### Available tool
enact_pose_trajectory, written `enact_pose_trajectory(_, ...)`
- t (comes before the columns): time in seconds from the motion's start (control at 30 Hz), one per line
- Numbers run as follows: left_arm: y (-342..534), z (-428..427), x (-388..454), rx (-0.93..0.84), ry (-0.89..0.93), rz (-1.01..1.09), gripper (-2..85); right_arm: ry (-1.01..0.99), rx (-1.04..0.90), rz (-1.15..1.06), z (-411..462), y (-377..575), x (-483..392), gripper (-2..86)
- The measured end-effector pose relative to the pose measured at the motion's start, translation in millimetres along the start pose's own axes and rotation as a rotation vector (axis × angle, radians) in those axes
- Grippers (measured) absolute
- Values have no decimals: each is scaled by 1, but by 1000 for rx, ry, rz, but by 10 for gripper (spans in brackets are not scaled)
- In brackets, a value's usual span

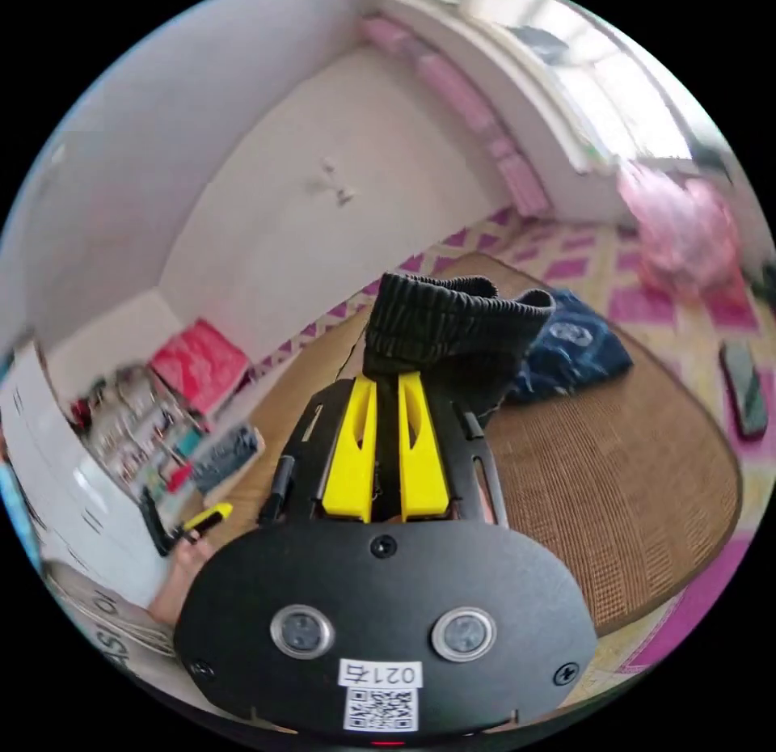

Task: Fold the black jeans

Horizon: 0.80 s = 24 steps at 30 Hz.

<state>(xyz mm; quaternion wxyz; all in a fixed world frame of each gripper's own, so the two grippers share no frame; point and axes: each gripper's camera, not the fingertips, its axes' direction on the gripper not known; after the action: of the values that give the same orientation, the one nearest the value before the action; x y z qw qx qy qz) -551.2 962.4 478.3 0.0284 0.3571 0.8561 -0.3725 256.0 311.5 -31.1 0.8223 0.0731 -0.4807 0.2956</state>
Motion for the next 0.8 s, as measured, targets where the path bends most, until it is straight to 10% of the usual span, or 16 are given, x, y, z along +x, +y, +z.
enact_pose_trajectory(0.33, 82, -30, -63, -21, 10, -131, -9, 307, -414, -1115, 223, 154, -355, 45)
enact_pose_trajectory(0.8, 44, 57, -100, -22, 219, -105, 83, 78, -426, -1000, 203, 114, -335, 59)
